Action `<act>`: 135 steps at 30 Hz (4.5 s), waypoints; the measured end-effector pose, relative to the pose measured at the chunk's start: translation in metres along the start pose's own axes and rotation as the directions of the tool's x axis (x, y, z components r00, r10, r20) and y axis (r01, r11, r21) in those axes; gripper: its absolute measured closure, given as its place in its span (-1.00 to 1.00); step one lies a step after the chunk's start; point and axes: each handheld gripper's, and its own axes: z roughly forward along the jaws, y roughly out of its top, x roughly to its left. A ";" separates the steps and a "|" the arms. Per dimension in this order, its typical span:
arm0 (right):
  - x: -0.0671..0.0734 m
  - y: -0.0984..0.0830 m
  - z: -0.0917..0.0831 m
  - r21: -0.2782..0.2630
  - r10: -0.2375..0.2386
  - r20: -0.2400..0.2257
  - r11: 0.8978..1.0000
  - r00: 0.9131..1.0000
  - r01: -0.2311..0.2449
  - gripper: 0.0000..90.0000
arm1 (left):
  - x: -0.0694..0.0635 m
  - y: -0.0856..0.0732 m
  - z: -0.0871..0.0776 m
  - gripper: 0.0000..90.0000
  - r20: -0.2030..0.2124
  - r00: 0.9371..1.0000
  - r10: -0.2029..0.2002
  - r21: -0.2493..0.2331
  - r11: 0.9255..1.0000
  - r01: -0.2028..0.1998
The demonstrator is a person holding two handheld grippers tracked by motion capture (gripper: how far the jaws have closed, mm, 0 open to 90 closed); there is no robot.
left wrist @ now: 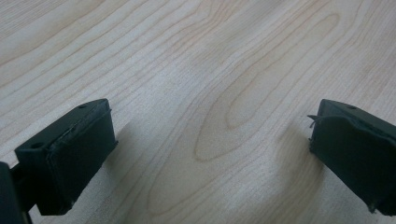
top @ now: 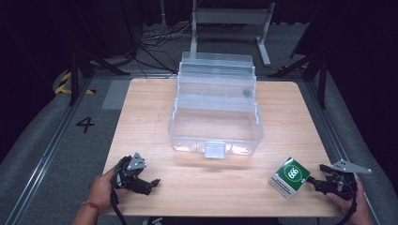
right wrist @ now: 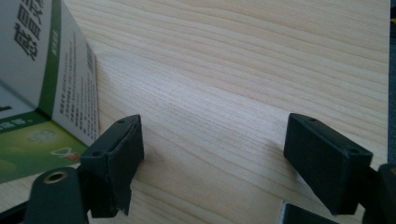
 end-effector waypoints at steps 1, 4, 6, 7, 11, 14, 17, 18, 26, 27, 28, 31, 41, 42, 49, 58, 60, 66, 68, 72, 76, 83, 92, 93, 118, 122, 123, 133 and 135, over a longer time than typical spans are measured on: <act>0.000 0.000 0.000 0.000 0.000 0.000 1.000 1.000 0.000 -0.55 | 0.000 0.000 0.000 -0.99 -0.004 1.000 -0.001 0.000 1.000 0.001; 0.000 0.000 0.000 0.000 -0.001 0.000 1.000 1.000 0.001 -0.55 | -0.002 -0.001 -0.001 -0.99 -0.017 1.000 -0.015 -0.005 1.000 0.015; 0.000 0.000 0.000 0.000 -0.001 0.000 1.000 1.000 0.001 -0.55 | -0.002 -0.001 -0.001 -0.99 -0.017 1.000 -0.015 -0.003 1.000 0.015; 0.000 0.000 0.000 0.000 0.000 0.000 1.000 1.000 0.000 -0.55 | -0.002 -0.001 -0.001 -0.99 -0.016 1.000 -0.016 -0.003 1.000 0.016; 0.000 0.000 0.000 -0.002 -0.008 -0.003 1.000 1.000 0.008 -0.48 | -0.002 0.000 0.000 -1.00 -0.013 1.000 -0.007 -0.002 1.000 0.007; 0.001 0.000 -0.002 -0.007 -0.029 -0.027 1.000 0.999 0.029 -0.41 | -0.001 0.000 0.000 -0.99 -0.007 1.000 -0.008 -0.002 1.000 0.008; 0.005 0.002 -0.003 0.014 -0.077 -0.071 0.997 0.994 0.079 -0.40 | 0.000 0.001 0.000 -0.99 0.001 1.000 0.010 0.001 1.000 -0.010; 0.006 0.002 -0.004 0.021 -0.092 -0.081 0.995 0.992 0.094 -0.40 | 0.000 0.001 0.000 -0.99 0.002 1.000 0.012 0.002 1.000 -0.012; 0.022 0.008 -0.011 0.056 -0.188 -0.130 0.979 0.973 0.197 -0.34 | -0.002 0.001 0.000 -0.99 -0.002 1.000 0.005 0.000 1.000 -0.005; 0.027 0.005 -0.012 0.070 -0.214 -0.148 0.972 0.966 0.226 -0.35 | -0.003 0.000 0.000 -0.99 -0.013 1.000 -0.005 -0.004 1.000 0.005; 0.027 0.005 -0.012 0.070 -0.214 -0.148 0.972 0.966 0.226 -0.35 | -0.003 0.000 0.000 -0.99 -0.013 1.000 -0.005 -0.004 1.000 0.005; 0.033 0.002 -0.016 0.052 -0.230 -0.177 0.969 0.957 0.242 -0.37 | -0.006 -0.002 -0.002 -0.98 -0.020 1.000 0.001 -0.004 1.000 -0.001; 0.054 0.021 -0.027 -0.024 -0.309 -0.255 0.949 0.916 0.314 -0.42 | -0.003 -0.001 -0.002 -0.99 0.008 1.000 0.026 0.009 1.000 -0.026; 0.057 0.023 -0.027 -0.025 -0.328 -0.253 0.943 0.910 0.333 -0.42 | -0.004 -0.001 -0.003 -0.99 0.008 1.000 0.030 0.010 1.000 -0.030; 0.079 0.034 -0.026 -0.040 -0.378 -0.271 0.923 0.885 0.382 -0.38 | -0.005 0.000 -0.005 -0.89 0.029 0.999 0.038 0.026 0.999 -0.039; 0.097 0.045 -0.024 -0.058 -0.399 -0.296 0.914 0.868 0.401 -0.34 | -0.012 0.002 -0.005 -0.88 0.054 0.995 0.078 0.038 0.996 -0.080; 0.100 0.047 -0.024 -0.071 -0.401 -0.300 0.914 0.866 0.399 -0.29 | -0.013 0.003 -0.005 -0.88 0.058 0.995 0.084 0.042 0.995 -0.086; 0.113 0.053 -0.021 -0.086 -0.420 -0.309 0.906 0.854 0.414 -0.20 | -0.018 0.007 -0.006 -0.73 0.069 0.993 0.094 0.050 0.994 -0.097; 0.120 0.056 -0.019 -0.089 -0.428 -0.316 0.902 0.847 0.422 -0.16 | -0.020 0.008 -0.005 -0.66 0.078 0.992 0.101 0.058 0.993 -0.105; 0.127 0.061 -0.017 -0.100 -0.434 -0.328 0.899 0.839 0.426 -0.12 | -0.025 0.012 -0.003 -0.65 0.096 0.988 0.117 0.067 0.990 -0.124; 0.136 0.065 -0.013 -0.094 -0.443 -0.311 0.895 0.841 0.437 -0.15 | -0.029 0.016 -0.001 -0.61 0.111 0.985 0.133 0.066 0.988 -0.141; 0.147 0.071 -0.007 -0.090 -0.434 -0.309 0.899 0.847 0.428 -0.12 | -0.048 0.029 0.006 -0.61 0.165 0.972 0.169 0.088 0.979 -0.185; 0.168 0.079 -0.001 -0.104 -0.458 -0.322 0.887 0.828 0.450 -0.06 | -0.076 0.054 0.007 -0.61 0.204 0.954 0.220 0.027 0.973 -0.230; 0.168 0.079 -0.001 -0.104 -0.458 -0.322 0.887 0.828 0.450 -0.06 | -0.076 0.054 0.007 -0.62 0.204 0.954 0.220 0.027 0.973 -0.230; 0.229 0.092 0.009 -0.162 -0.543 -0.407 0.834 0.734 0.527 0.21 | -0.135 0.104 0.026 -0.61 0.232 0.912 0.339 -0.017 0.939 -0.344; 0.230 0.095 0.014 -0.138 -0.542 -0.392 0.833 0.743 0.535 0.23 | -0.128 0.108 0.024 -0.65 0.227 0.913 0.339 -0.012 0.938 -0.346; 0.230 0.095 0.014 -0.138 -0.542 -0.392 0.833 0.743 0.535 0.23 | -0.128 0.108 0.024 -0.65 0.227 0.913 0.339 -0.012 0.938 -0.346; 0.227 0.100 0.026 -0.119 -0.543 -0.358 0.834 0.760 0.539 0.18 | -0.121 0.122 0.024 -0.65 0.216 0.920 0.326 -0.013 0.943 -0.332; 0.227 0.101 0.028 -0.121 -0.539 -0.358 0.837 0.763 0.534 0.18 | -0.118 0.126 0.025 -0.66 0.223 0.922 0.315 -0.004 0.947 -0.322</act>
